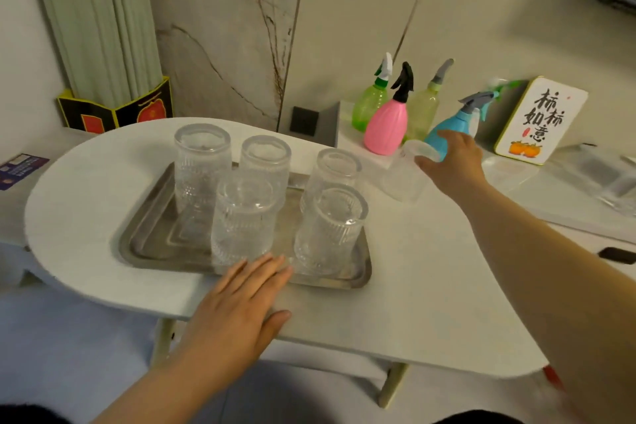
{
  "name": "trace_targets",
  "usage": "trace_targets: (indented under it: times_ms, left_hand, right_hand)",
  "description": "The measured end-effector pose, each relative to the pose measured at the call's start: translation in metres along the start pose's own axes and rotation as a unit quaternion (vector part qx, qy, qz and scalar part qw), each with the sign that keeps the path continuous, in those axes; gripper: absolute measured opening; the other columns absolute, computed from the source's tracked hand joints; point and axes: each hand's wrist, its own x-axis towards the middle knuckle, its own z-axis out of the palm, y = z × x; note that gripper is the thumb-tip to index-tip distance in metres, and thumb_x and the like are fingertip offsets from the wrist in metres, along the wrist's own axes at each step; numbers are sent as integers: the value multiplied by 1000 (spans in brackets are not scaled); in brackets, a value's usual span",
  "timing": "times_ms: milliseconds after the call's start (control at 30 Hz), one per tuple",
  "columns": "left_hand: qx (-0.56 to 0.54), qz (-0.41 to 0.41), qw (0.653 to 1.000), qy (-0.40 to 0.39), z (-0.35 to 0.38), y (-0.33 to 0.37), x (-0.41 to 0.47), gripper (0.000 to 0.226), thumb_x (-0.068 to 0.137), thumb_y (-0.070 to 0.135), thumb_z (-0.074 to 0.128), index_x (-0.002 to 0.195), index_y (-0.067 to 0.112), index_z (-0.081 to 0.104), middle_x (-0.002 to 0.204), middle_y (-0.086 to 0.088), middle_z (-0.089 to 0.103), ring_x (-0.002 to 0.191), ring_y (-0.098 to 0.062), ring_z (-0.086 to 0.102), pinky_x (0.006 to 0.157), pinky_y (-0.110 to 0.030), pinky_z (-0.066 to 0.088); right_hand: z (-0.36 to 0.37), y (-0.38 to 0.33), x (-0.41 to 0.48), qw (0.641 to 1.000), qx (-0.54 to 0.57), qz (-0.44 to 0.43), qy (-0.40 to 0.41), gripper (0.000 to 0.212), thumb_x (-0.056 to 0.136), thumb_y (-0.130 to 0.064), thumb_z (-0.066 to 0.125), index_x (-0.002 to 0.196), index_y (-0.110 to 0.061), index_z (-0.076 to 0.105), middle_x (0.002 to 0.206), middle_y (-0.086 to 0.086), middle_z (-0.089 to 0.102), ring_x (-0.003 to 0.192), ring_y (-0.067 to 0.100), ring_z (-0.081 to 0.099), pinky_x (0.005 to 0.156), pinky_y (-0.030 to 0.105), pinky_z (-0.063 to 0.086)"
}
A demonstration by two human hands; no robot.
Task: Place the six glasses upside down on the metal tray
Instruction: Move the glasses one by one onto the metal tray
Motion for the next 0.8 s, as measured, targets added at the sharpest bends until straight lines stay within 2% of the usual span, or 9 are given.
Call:
trace_targets:
  times_ms: [167, 267, 467, 533, 600, 667, 733, 800]
  left_hand:
    - [59, 13, 998, 2, 12, -3, 4, 68, 95, 42, 7, 105, 9, 66, 108, -7, 71, 100, -25, 66, 101, -25, 13]
    - [75, 27, 997, 18, 17, -6, 5, 66, 95, 41, 9, 106, 9, 65, 109, -7, 70, 101, -27, 65, 102, -27, 15]
    - [88, 35, 995, 14, 20, -10, 6, 66, 95, 40, 8, 106, 8, 65, 109, -8, 70, 104, -24, 64, 109, -24, 7]
    - [79, 36, 996, 3, 21, -11, 5, 66, 95, 40, 9, 106, 8, 66, 109, -8, 70, 113, -22, 52, 106, -25, 12]
    - [66, 39, 997, -3, 21, -11, 5, 65, 95, 41, 10, 106, 8, 66, 110, -8, 69, 112, -16, 45, 103, -28, 15]
    - [63, 40, 997, -15, 19, -10, 4, 66, 95, 41, 10, 106, 9, 66, 110, -7, 70, 114, -20, 52, 103, -28, 15]
    - [60, 39, 997, -29, 15, -11, 2, 67, 95, 43, 8, 107, 9, 65, 110, -7, 70, 107, -23, 61, 103, -27, 14]
    - [46, 40, 998, -32, 10, -12, 0, 68, 94, 45, 8, 107, 9, 65, 111, -8, 69, 112, -22, 57, 104, -28, 13]
  right_hand:
    - [16, 18, 22, 998, 9, 41, -40, 75, 79, -31, 62, 138, -13, 20, 147, 16, 24, 132, 36, 24, 109, 45, 23]
    - [27, 18, 34, 996, 34, 65, -57, 79, 79, -34, 61, 140, -14, 14, 148, 15, 22, 133, 37, 24, 109, 46, 26]
    - [39, 18, 49, 990, 69, 93, -83, 75, 80, -31, 60, 138, -10, 17, 144, 17, 29, 127, 36, 35, 103, 45, 37]
    - [41, 18, 51, 989, 69, 93, -87, 73, 79, -30, 61, 136, -9, 21, 140, 18, 33, 121, 36, 41, 96, 43, 41]
    - [42, 18, 52, 990, 69, 95, -83, 72, 78, -30, 64, 134, -9, 23, 136, 18, 34, 117, 36, 44, 90, 40, 42]
    - [41, 18, 51, 989, 82, 101, -77, 74, 76, -28, 66, 134, -11, 23, 138, 17, 34, 119, 34, 43, 89, 39, 41]
    - [38, 17, 47, 989, 90, 97, -73, 76, 75, -24, 67, 135, -12, 23, 139, 16, 34, 121, 33, 41, 90, 39, 41]
    - [35, 16, 40, 991, 84, 82, -67, 75, 74, -22, 68, 135, -13, 23, 138, 16, 35, 120, 33, 41, 87, 37, 41]
